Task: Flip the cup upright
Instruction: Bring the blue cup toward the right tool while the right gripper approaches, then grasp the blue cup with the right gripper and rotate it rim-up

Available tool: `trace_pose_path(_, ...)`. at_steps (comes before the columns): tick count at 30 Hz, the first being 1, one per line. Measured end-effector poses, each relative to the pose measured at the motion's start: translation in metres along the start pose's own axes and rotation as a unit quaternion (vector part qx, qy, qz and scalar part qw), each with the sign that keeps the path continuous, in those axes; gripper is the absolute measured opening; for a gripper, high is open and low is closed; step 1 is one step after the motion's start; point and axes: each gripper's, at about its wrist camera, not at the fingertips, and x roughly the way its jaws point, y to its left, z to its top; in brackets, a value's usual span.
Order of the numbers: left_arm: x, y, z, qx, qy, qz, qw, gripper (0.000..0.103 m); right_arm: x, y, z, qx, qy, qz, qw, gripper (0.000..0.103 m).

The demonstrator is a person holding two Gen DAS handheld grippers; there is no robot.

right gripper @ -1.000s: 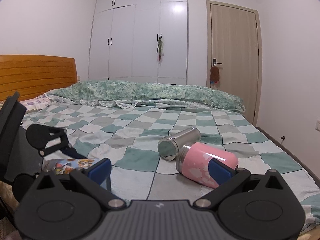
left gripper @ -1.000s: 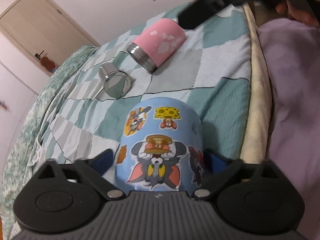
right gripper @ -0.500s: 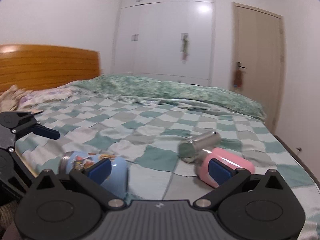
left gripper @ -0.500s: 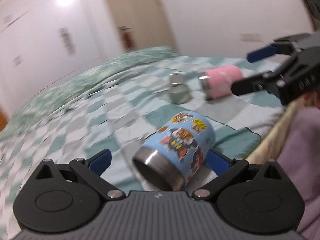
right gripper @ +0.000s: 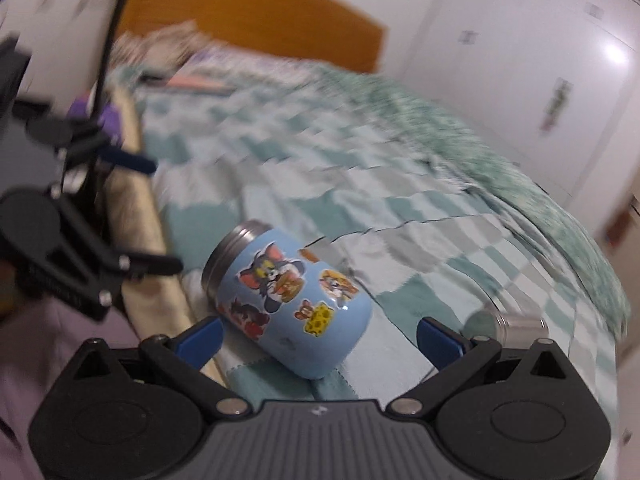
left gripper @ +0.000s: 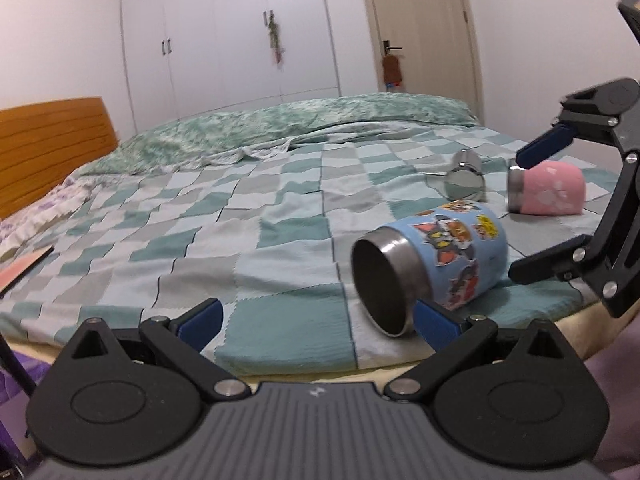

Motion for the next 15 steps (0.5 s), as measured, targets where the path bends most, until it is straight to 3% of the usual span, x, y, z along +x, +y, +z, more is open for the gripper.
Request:
trace_pose_path(5, 0.012, 0.009, -0.001, -0.008, 0.009, 0.006, 0.9999, 0.103, 0.029, 0.008, 0.03, -0.097, 0.059, 0.033, 0.993, 0.103)
trace_pose_path(9, 0.017, 0.018, -0.005, -0.009, 0.016, 0.003, 0.9998, 0.103, 0.063, 0.018, 0.049, -0.173, 0.121, 0.059, 0.976, 0.103)
trace_pose_path(15, 0.023, 0.031, -0.004, -0.002, 0.023, 0.0, 0.9997, 0.103, 0.106, 0.017, 0.06, -0.174, 0.203, 0.103, 0.958, 0.101)
